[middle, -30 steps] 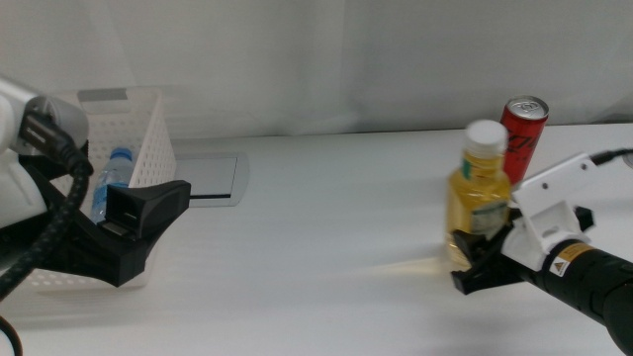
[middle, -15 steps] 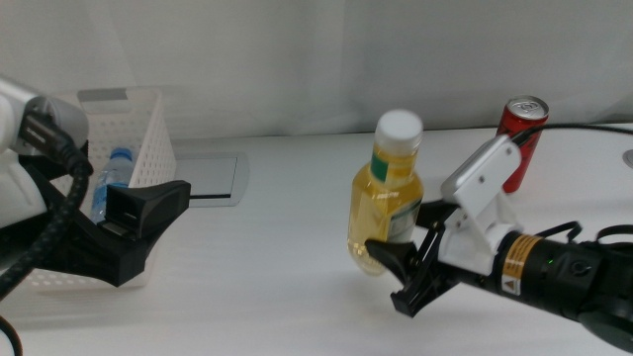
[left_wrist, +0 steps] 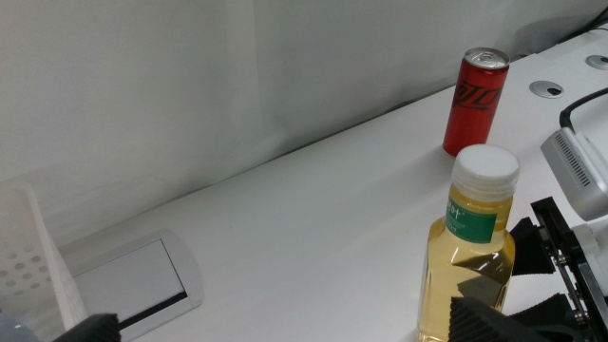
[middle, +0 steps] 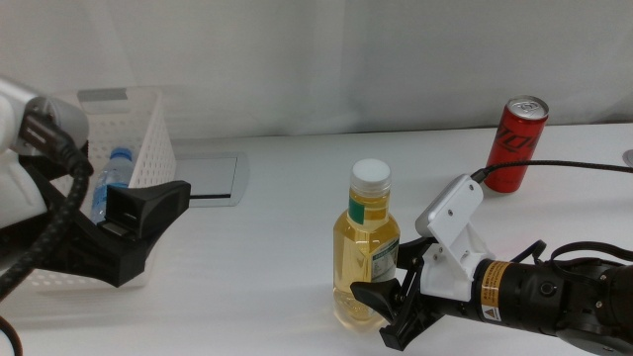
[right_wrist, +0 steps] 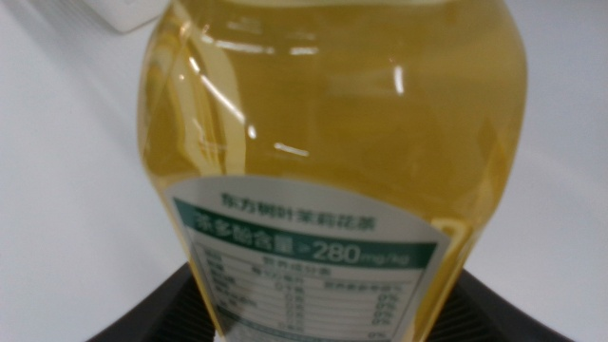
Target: Use arms to grab the bottles and put them into the dustbin to the left of the table.
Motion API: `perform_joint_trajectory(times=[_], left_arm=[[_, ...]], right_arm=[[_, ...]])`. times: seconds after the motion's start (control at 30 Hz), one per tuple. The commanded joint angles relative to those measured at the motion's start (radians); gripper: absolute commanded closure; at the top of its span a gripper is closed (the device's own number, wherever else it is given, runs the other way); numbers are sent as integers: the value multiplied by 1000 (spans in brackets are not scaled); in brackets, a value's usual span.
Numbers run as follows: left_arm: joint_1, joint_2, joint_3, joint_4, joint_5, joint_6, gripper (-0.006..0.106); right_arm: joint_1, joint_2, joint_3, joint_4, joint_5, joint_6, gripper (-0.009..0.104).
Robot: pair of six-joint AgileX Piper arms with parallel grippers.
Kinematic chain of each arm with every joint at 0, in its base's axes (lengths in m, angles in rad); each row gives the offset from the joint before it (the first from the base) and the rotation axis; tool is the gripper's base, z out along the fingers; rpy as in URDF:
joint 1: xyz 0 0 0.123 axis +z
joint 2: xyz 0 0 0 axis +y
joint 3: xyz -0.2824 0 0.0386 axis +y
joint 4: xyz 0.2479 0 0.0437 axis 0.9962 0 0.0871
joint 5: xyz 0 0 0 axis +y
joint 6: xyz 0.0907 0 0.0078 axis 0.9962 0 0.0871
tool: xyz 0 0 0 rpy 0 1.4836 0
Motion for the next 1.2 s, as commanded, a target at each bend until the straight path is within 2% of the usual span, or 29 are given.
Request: perform_joint_trajectory(times=[0.0,0.2,0.3,0.43,0.47,0.53,0.6,0.63,0.9,1.17], left_arm=[[-4,1,4,-4,1,2,11],[-4,1,4,-4,1,2,11],[-4,1,4,-4,1,2,11],[-4,1,4,-4,1,2,11],[-4,1,4,-4,1,2,11],[-4,1,4,-4,1,2,11],[-4,1,4,-4,1,2,13],[-4,1,4,-4,1,2,13],[-4,1,4,-4,1,2,13],[-4,1,4,-4,-1,4,13]], right_arm=[[-1,-3,-19,2,-83,5,97],[-1,15,-19,-3,-82,5,97],[-1,15,-19,-40,-82,5,97],[-1,15,-19,-40,-82,7,88],[-1,15,-19,-40,-82,7,83],[-1,15,-19,-40,-82,7,61],[-1,15,-19,-38,-73,23,25],[-1,13,-19,-36,-69,36,20],[-1,-121,-19,-31,71,58,19],[-1,-415,-19,-31,474,165,19]])
